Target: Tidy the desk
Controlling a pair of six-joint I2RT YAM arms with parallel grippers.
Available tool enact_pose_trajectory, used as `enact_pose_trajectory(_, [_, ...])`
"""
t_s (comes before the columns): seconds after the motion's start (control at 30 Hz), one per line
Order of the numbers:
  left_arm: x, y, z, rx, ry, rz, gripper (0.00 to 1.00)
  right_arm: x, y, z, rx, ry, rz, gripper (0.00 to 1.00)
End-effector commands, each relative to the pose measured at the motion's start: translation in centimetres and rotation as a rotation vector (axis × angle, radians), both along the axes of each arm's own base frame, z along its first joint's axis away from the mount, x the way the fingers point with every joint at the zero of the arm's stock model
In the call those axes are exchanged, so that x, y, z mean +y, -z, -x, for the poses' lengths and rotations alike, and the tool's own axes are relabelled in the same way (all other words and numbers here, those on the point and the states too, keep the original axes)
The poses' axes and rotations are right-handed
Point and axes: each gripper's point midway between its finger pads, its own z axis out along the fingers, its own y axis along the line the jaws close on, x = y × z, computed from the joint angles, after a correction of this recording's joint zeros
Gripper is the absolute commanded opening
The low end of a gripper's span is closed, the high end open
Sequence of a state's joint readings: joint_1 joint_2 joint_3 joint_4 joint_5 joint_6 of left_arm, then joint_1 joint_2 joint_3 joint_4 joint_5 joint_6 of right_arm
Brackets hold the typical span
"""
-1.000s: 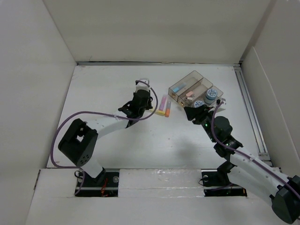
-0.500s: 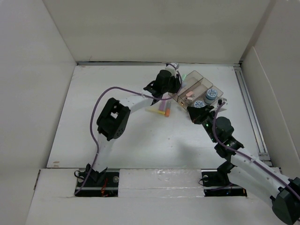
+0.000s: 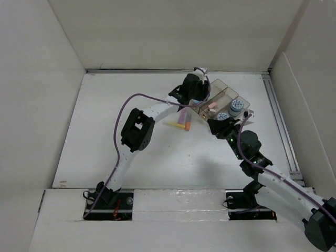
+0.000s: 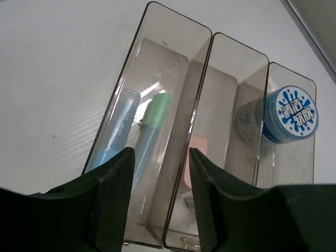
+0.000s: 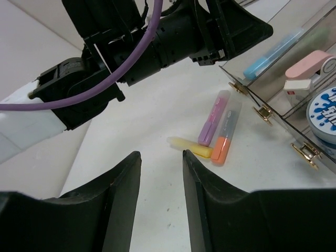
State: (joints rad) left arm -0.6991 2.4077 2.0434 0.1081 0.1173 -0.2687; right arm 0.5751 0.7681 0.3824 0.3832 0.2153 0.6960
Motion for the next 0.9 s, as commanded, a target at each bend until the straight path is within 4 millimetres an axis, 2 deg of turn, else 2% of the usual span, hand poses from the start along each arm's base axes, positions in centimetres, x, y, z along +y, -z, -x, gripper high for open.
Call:
enact_pose_trajectory(0.0, [1.0, -3.1, -0.2, -0.050, -0.032, 0.002, 0.43, -0.4, -2.7, -0.6, -0.072, 0.029, -0.041, 0.44])
enact_pose_trajectory(0.03, [1.4, -4.9, -0.1, -0.075, -0.051, 0.019, 0.44, -0.2, -2.7, -0.6, -0.070, 0.018, -0.041, 0.45])
enact_pose_trajectory(0.07, [2.2, -3.9, 0.6, -0.058, -0.061, 0.003, 0.44, -0.1, -2.7, -0.6, -0.070, 0.013, -0.035, 0.45])
enact_pose_trajectory(0.1, [2.8, -4.0, 1.0, -0.055, -0.078, 0.009, 0.45, -0.1, -2.7, -0.6, -0.070, 0.013, -0.035, 0.45])
enact_pose_trajectory(0.17, [5.3, -5.3, 2.4, -0.074, -0.143, 0.024, 0.45, -0.3, -2.4, -0.7, -0.065, 0.026, -0.033, 0.46])
enact_pose_trajectory(0.2, [6.2, -5.2, 3.1, -0.066, -0.164, 0.028, 0.44, -0.3, -2.6, -0.7, -0.067, 0.029, -0.037, 0.45])
enact_pose_trajectory(0.23, [7.3, -8.4, 4.2, -0.082, -0.200, 0.101, 0.44, -0.2, -2.7, -0.7, -0.068, 0.024, -0.038, 0.45])
enact_pose_trajectory(0.27, [9.3, -5.9, 5.4, -0.053, -0.259, 0.085, 0.44, -0.2, -2.7, -0.6, -0.069, 0.018, -0.035, 0.45])
enact_pose_trajectory(0.3, [10.6, -5.4, 6.2, -0.032, -0.302, 0.096, 0.44, -0.2, -2.8, -0.6, -0.072, 0.016, -0.037, 0.46])
enact_pose_trajectory(0.33, [11.4, -7.6, 7.4, -0.025, -0.351, 0.175, 0.44, -0.2, -2.6, -0.6, -0.071, 0.019, -0.036, 0.46])
enact_pose_trajectory(0.37, [13.7, -4.6, 8.5, 0.016, -0.427, 0.134, 0.44, -0.2, -2.6, -0.6, -0.070, 0.021, -0.039, 0.46])
enact_pose_trajectory(0.4, [14.8, -3.5, 9.1, 0.042, -0.465, 0.129, 0.44, -0.1, -2.6, -0.6, -0.070, 0.018, -0.041, 0.46])
enact_pose_trajectory(0.43, [15.7, -4.1, 9.8, 0.044, -0.492, 0.151, 0.44, 0.3, -2.6, -0.6, -0.068, -0.003, -0.039, 0.46])
enact_pose_trajectory(0.47, [16.7, -2.1, 11.0, 0.091, -0.543, 0.143, 0.43, 0.4, -2.6, -0.6, -0.066, -0.008, -0.035, 0.46])
enact_pose_trajectory(0.5, [17.4, -1.2, 11.5, 0.111, -0.567, 0.135, 0.43, 0.4, -2.5, -0.6, -0.066, -0.008, -0.037, 0.46])
enact_pose_trajectory(0.53, [18.0, -1.5, 11.9, 0.113, -0.584, 0.148, 0.43, 0.4, -2.5, -0.7, -0.065, -0.007, -0.038, 0.46])
enact_pose_trajectory(0.57, [18.5, -0.3, 12.9, 0.128, -0.598, 0.130, 0.43, 0.5, -2.3, -0.7, -0.060, -0.010, -0.035, 0.47])
enact_pose_trajectory(0.63, [18.8, 0.1, 13.2, 0.137, -0.616, 0.160, 0.45, 0.7, -2.4, -0.7, -0.057, -0.017, -0.031, 0.47])
enact_pose_trajectory(0.67, [19.0, 0.9, 13.6, 0.152, -0.615, 0.155, 0.45, 0.7, -2.5, -0.7, -0.060, -0.022, -0.032, 0.47])
enact_pose_trajectory(0.87, [17.8, 2.7, 13.0, 0.200, -0.611, 0.148, 0.45, 0.5, -2.7, -0.5, -0.070, -0.016, -0.030, 0.47])
